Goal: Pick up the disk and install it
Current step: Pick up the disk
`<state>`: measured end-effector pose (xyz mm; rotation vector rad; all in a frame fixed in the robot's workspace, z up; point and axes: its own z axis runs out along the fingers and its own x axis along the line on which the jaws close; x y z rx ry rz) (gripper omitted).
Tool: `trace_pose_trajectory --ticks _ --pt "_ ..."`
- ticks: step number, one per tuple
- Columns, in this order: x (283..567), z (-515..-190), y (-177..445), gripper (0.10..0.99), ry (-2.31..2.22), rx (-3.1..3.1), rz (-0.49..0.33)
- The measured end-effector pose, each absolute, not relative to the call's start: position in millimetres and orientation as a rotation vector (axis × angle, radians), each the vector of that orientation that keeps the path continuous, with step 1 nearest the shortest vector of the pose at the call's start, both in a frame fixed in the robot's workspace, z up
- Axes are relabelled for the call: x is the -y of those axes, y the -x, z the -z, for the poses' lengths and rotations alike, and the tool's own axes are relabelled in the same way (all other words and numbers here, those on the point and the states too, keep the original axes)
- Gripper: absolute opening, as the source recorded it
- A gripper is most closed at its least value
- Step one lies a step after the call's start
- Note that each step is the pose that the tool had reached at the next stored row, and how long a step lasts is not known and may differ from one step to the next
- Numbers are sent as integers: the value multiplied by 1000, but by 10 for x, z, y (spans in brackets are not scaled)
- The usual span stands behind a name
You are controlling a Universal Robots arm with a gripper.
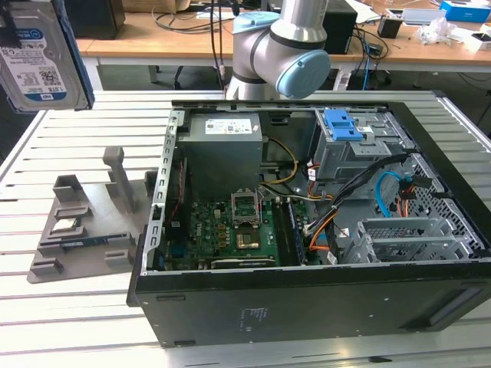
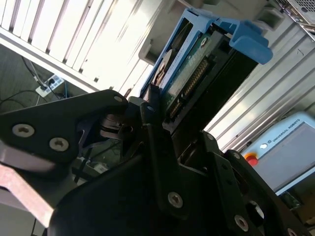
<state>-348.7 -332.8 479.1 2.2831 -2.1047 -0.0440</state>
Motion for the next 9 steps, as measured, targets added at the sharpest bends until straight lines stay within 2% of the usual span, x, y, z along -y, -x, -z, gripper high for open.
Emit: trace_pose_trajectory --ticks 9 --pt "3327 -5009 3487 365 -2283 2105 44"
